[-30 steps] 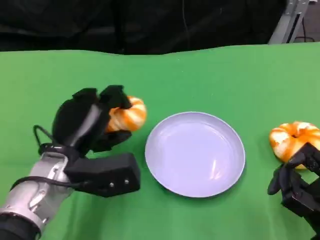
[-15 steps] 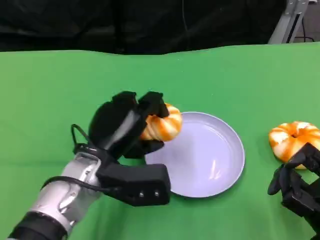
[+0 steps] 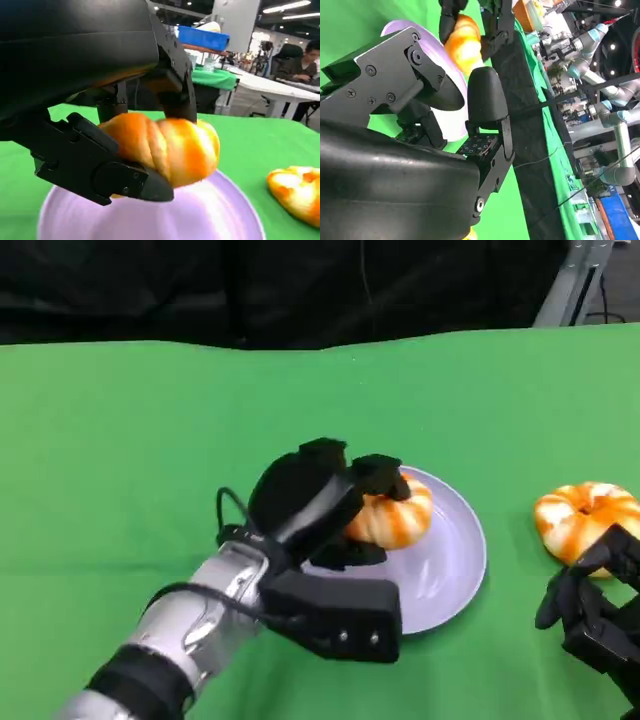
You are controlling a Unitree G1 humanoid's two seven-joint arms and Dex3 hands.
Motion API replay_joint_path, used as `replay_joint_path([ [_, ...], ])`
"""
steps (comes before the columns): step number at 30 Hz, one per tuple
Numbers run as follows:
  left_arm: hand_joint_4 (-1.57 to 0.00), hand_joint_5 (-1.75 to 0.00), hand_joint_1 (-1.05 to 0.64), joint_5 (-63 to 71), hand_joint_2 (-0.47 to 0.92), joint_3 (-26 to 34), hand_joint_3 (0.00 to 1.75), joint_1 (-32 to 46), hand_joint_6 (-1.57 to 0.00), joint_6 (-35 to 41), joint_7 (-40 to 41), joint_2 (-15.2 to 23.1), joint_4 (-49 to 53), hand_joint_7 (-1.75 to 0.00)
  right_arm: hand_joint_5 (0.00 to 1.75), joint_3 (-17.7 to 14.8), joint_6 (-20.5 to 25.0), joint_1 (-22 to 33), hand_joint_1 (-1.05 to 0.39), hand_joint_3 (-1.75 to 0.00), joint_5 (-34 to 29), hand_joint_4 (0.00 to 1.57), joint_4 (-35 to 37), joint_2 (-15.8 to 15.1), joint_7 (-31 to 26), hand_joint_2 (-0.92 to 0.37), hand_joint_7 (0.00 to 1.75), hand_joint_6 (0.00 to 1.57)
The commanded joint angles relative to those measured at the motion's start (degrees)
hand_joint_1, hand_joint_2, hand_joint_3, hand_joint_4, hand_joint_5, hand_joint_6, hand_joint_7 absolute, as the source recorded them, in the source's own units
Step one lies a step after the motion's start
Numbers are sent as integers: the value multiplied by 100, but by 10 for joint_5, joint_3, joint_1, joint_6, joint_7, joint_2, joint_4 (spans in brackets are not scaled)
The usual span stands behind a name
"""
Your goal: Grasp the bread from the table and place it into the plate.
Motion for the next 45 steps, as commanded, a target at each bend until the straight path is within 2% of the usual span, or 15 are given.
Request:
replay_joint_path([
  [1, -71, -158, -9, 4, 92, -10, 10, -29, -111, 4, -16, -3, 33, -16, 175, -5, -4, -1, -5, -134, 5, 89, 0, -7, 0, -47, 161, 76],
  [4, -73, -156, -11, 5, 92, -17, 21, -42, -94, 1, -18, -10, 54, -80, 175, -5, -3, 0, -5, -134, 5, 89, -1, -6, -2, -47, 161, 76],
  [5, -68, -167, -12, 6, 92, -19, 27, -45, -75, -1, -15, -11, 60, -132, 175, -5, -1, 0, -5, -134, 5, 89, -2, -6, -3, -47, 161, 76],
  [7, -66, -173, -13, 7, 92, -22, 29, -50, -61, -3, -11, -13, 69, -165, 175, -5, 0, 1, -5, -134, 5, 89, -3, -5, -5, -47, 161, 76],
  [10, -66, -174, -11, 8, 92, -27, 30, -58, -56, -7, 1, -22, 91, -173, 175, -4, 1, 1, -5, -134, 5, 89, -6, -4, -7, -46, 161, 77],
  [19, -59, -175, -8, 10, 91, -34, 28, -78, -53, -34, 37, -29, 142, -175, 175, -3, -7, 2, -5, -136, 4, 89, -5, -4, -3, -46, 161, 77],
  [20, -60, -166, -8, 10, 91, -35, 27, -79, -55, -35, 37, -28, 144, -171, 175, -2, -7, 2, -5, -136, 3, 89, -6, -4, -3, -46, 161, 77],
  [22, -73, -127, -10, 9, 92, -35, 25, -80, -64, -35, 37, -28, 146, -152, 175, -2, -6, 2, -5, -136, 3, 89, -7, -4, -3, -46, 161, 76],
  [26, -79, -112, -11, 9, 92, -36, 25, -81, -68, -36, 39, -28, 149, -146, 175, -2, -6, 2, -6, -135, 3, 89, -7, -5, -4, -46, 162, 76],
  [27, -77, -103, -17, 11, 92, -39, 23, -80, -66, -33, 33, -26, 145, -133, 175, -2, -6, 2, -6, -135, 3, 89, -6, -5, -3, -46, 162, 76],
  [29, -86, -46, -38, 14, 92, -42, 21, -78, -87, -27, 25, -23, 139, -41, 175, -3, -6, 3, -6, -135, 4, 89, -4, -5, -3, -46, 161, 76],
  [31, -73, -21, -55, 12, 92, -42, 24, -75, -83, -26, 19, -21, 137, -12, 175, -3, -5, 3, -7, -135, 5, 89, -7, -5, -3, -45, 161, 76],
  [32, -57, -9, -67, 11, 92, -41, 29, -74, -71, -24, 16, -20, 137, -5, 175, -3, -7, 3, -7, -135, 5, 89, -6, -4, -2, -45, 161, 76],
  [39, -8, 0, -96, 12, 92, -44, 56, -68, -36, 0, -10, -18, 134, 0, 175, -3, -15, 1, -9, -134, 2, 89, 0, -6, 2, -46, 159, 76],
  [45, 0, 0, -104, 16, 92, -48, 68, -66, -26, 21, -36, -15, 127, 0, 175, -3, -16, 1, -9, -133, 1, 89, 1, -6, 1, -46, 159, 77],
])
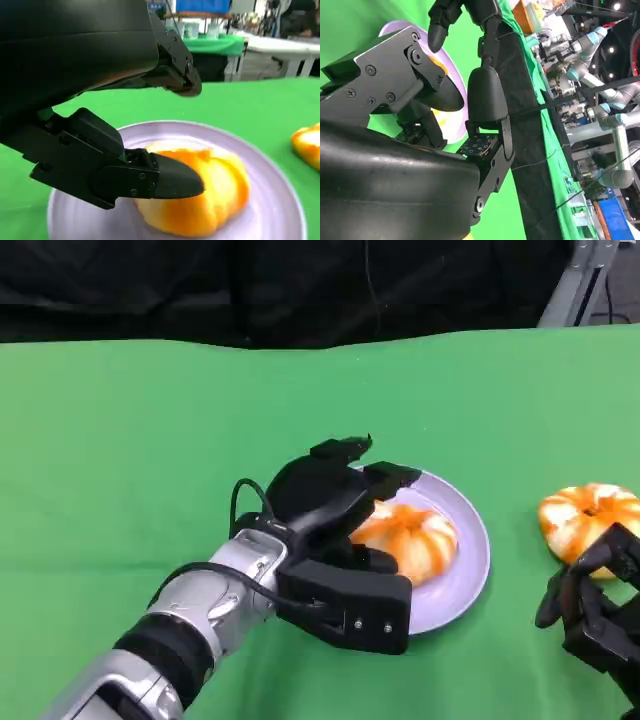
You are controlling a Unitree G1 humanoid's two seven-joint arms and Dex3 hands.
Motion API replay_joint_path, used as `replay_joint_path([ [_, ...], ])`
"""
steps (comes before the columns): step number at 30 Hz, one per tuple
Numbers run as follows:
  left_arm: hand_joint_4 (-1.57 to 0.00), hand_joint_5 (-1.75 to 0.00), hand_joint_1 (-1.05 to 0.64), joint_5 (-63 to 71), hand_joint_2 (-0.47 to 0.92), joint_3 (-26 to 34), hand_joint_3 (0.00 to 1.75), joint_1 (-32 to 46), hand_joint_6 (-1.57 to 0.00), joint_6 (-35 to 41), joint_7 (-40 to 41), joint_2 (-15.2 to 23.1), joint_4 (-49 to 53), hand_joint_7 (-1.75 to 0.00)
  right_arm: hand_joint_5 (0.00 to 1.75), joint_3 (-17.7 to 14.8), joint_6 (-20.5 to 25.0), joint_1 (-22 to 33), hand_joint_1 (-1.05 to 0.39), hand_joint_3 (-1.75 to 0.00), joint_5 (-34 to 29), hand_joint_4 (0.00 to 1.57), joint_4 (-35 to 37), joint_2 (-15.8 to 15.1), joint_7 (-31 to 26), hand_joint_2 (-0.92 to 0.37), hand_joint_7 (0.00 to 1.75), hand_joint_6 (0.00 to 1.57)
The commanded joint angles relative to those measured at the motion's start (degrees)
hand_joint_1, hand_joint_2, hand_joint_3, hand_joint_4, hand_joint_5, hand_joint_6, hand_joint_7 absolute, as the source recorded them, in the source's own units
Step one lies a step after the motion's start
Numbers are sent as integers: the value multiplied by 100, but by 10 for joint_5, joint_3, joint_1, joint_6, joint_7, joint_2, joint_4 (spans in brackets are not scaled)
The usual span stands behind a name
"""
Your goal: Grasp the bread from the table and place it into the plate.
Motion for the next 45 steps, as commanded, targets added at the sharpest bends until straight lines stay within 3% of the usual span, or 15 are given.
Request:
replay_joint_path([
  [1, 0, 0, -104, 0, 92, -2, 68, 4, -25, 11, -15, 10, -9, 0, 175, -4, -7, 1, -9, -132, 2, 89, 2, -7, 0, -46, 159, 77],
  [14, 0, 0, -105, -44, 92, 22, 70, 20, -19, -6, -80, 20, -33, 0, 175, -5, -1, 3, -8, -130, 7, 88, -2, -7, -1, -47, 158, 77],
  [21, -5, -2, -95, -195, 92, 106, 44, 50, -29, -87, -164, 13, -37, -2, 175, -5, 0, 4, -8, -131, 5, 89, -4, -9, -1, -47, 159, 77],
  [22, -15, -6, -77, -223, 92, 123, 37, 59, -35, -101, -177, 11, -42, -4, 175, -5, 1, 5, -7, -132, 6, 89, -4, -9, -1, -47, 159, 77],
  [25, -37, -13, -52, -310, 92, 172, 32, 85, -48, -121, -226, 4, -60, -7, 175, -5, 6, 6, -7, -132, 6, 88, -7, -8, -5, -47, 159, 77],
  [30, -57, -18, -39, -424, 92, 234, 31, 119, -58, -102, -313, -8, -95, -8, 175, -4, 11, 6, -6, -133, 6, 88, -12, -7, -9, -47, 160, 77],
  [32, -79, -29, -24, -482, 92, 265, 42, 140, -68, -84, -354, -12, -119, -11, 175, -5, 11, 5, -6, -133, 7, 88, -10, -8, -7, -47, 160, 77],
  [35, -85, -33, -19, -521, 92, 287, 45, 162, -72, -52, -382, -12, -156, -11, 175, -6, 10, 5, -6, -133, 8, 88, -9, -9, -5, -47, 160, 77],
  [36, -83, -55, -15, -562, 92, 305, 50, 178, -81, -14, -403, -13, -184, -10, 175, -6, 10, 5, -6, -133, 9, 88, -7, -10, -4, -47, 160, 77],
  [37, -69, -99, -12, -597, 88, 320, 63, 192, -93, 21, -420, -14, -210, -10, 175, -7, 9, 4, -6, -132, 10, 88, -6, -10, -2, -47, 160, 76],
  [38, -62, -120, -12, -631, 84, 335, 72, 206, -99, 62, -433, -15, -237, -10, 175, -7, 7, 4, -6, -132, 9, 88, -5, -10, -2, -47, 160, 76],
  [39, -60, -136, -12, -656, 78, 346, 82, 218, -105, 96, -438, -15, -262, -13, 175, -7, 7, 5, -6, -132, 7, 88, -5, -10, -3, -47, 159, 76],
  [40, -60, -151, -12, -681, 71, 357, 98, 230, -108, 127, -448, -13, -284, -29, 175, -7, 7, 5, -6, -132, 6, 88, -6, -10, -4, -47, 159, 76],
  [43, -66, -170, -10, -748, 65, 386, 117, 256, -82, 212, -482, -2, -329, -115, 175, -6, 8, 5, -6, -132, 6, 88, -8, -9, -4, -48, 159, 76],
  [45, -74, -173, -10, -785, 60, 406, 124, 280, -80, 264, -494, 8, -360, -139, 175, -6, 9, 7, -6, -132, 9, 88, -9, -10, -1, -48, 159, 76],
])
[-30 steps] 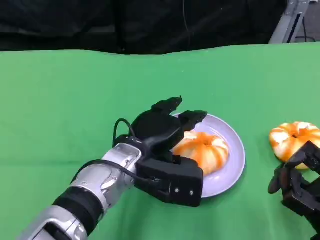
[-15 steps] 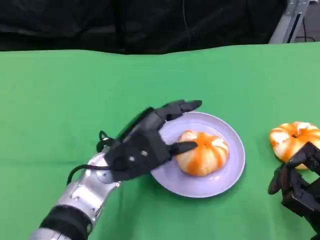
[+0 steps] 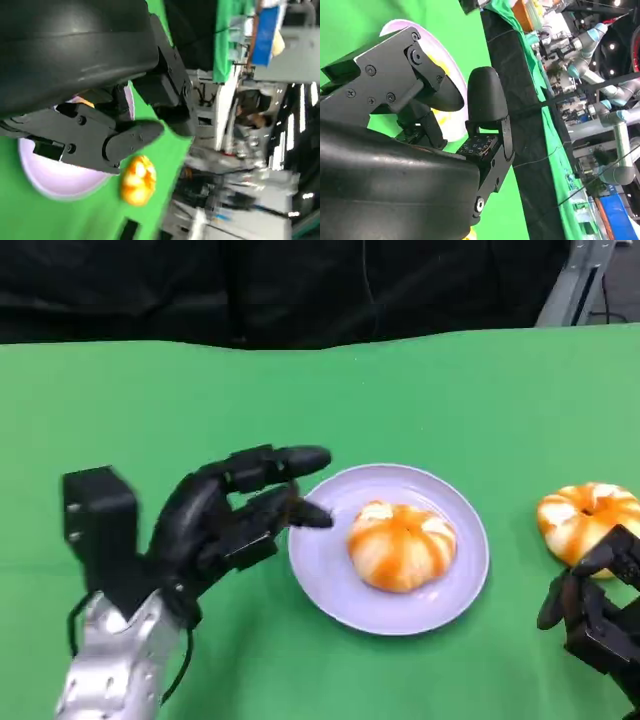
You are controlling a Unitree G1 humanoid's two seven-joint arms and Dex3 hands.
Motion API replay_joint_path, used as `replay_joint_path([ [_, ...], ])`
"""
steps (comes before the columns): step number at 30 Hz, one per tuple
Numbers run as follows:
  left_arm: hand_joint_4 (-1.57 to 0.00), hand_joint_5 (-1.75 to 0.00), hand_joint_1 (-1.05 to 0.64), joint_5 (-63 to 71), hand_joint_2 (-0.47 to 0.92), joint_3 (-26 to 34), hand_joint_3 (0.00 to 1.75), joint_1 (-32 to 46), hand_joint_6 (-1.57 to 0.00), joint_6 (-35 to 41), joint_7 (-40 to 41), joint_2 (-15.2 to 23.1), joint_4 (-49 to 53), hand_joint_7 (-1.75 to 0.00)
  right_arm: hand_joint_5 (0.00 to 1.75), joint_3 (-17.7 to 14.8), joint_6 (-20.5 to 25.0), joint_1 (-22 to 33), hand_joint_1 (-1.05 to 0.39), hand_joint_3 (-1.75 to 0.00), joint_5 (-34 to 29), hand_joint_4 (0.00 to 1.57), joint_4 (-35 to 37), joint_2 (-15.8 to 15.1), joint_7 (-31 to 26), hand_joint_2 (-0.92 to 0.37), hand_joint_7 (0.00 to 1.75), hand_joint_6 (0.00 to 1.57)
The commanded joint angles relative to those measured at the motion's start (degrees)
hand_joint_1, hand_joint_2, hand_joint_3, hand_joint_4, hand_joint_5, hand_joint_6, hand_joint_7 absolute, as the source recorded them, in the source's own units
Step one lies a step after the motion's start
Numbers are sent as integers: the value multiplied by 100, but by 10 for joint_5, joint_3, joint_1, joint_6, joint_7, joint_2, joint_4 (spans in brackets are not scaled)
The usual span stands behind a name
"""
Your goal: Grasp the bread from the table and place it into the plate.
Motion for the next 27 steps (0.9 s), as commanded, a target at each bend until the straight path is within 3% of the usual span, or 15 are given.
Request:
replay_joint_path([
  [1, -80, -174, -10, -67, 56, 40, 130, 41, -80, 95, -29, 26, -62, -149, 175, -5, -1, 4, -6, -132, 8, 88, -6, -9, 4, -48, 159, 76],
  [4, -85, -175, -12, -120, 53, 68, 138, 72, -84, 165, -56, 46, -89, -162, 175, -3, 3, 10, -5, -132, 3, 88, -15, -9, -1, -48, 159, 76],
  [9, -87, -175, -13, -175, 47, 105, 136, 103, -90, 244, -135, 87, -70, -157, 175, -3, 2, 15, -5, -131, 4, 88, -20, -12, 2, -50, 162, 73],
  [15, -81, -175, -16, -163, 54, 111, 117, 94, -95, 249, -274, 130, 51, -140, 175, -4, 9, 21, -6, -130, 5, 87, -28, -12, 0, -50, 162, 73],
  [22, -79, -175, -16, -129, 57, 103, 104, 53, -83, 241, -364, 146, 156, -159, 175, -4, 9, 24, -7, -129, 4, 87, -30, -10, 0, -50, 162, 72],
  [24, -77, -175, -19, -127, 60, 107, 97, 45, -86, 246, -378, 148, 170, -148, 175, -3, 10, 25, -7, -129, 3, 87, -31, -10, -2, -50, 162, 73],
  [27, -77, -175, -19, -122, 61, 114, 95, 37, -87, 240, -389, 149, 186, -145, 175, -2, 9, 26, -7, -129, 4, 87, -32, -8, -2, -50, 162, 73],
])
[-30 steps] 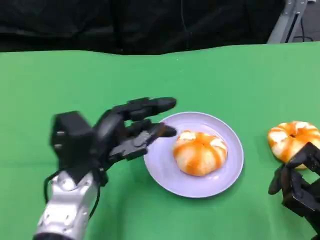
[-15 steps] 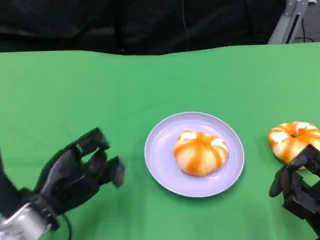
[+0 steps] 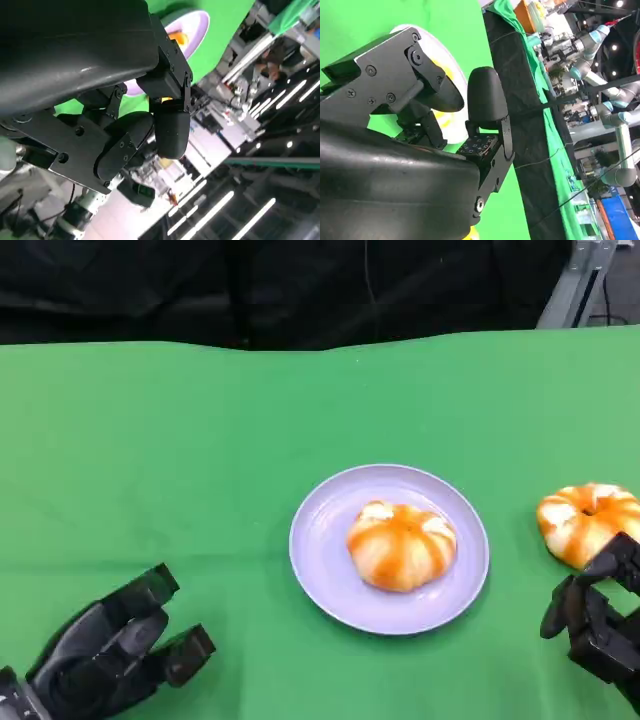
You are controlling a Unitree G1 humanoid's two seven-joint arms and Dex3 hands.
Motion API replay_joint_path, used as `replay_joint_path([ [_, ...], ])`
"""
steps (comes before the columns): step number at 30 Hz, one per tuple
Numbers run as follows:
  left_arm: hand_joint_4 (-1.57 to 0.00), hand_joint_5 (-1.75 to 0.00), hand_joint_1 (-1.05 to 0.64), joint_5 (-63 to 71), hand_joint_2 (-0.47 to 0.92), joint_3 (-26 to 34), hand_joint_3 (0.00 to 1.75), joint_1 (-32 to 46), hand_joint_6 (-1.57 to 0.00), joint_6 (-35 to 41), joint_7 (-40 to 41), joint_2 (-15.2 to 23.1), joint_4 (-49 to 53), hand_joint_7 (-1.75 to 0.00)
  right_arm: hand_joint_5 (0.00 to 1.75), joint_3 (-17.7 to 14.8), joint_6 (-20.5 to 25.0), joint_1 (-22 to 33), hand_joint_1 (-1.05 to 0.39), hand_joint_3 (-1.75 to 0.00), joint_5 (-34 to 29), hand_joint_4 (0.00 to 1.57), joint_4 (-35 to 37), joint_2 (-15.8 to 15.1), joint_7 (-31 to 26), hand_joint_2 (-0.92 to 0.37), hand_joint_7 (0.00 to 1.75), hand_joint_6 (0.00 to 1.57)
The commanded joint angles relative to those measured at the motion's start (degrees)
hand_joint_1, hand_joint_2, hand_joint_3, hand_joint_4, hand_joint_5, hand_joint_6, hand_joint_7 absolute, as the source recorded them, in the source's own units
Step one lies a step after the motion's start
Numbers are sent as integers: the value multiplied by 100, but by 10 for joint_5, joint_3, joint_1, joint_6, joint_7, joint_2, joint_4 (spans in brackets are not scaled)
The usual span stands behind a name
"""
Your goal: Grasp the bread from the table and place it into the plate.
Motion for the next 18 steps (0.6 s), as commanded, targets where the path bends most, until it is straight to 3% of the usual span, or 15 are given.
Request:
replay_joint_path([
  [1, -78, -175, -19, 8, 59, 16, 97, -14, -87, -5, -18, 15, 21, -144, 175, -1, -1, 5, -7, -129, 3, 88, -10, -5, -4, -50, 161, 74],
  [18, -80, -175, -18, 20, 54, 30, 109, -17, -86, -3, -7, 4, 20, -152, 175, -4, -4, 3, -8, -128, 2, 88, -1, -9, 1, -50, 161, 74],
])
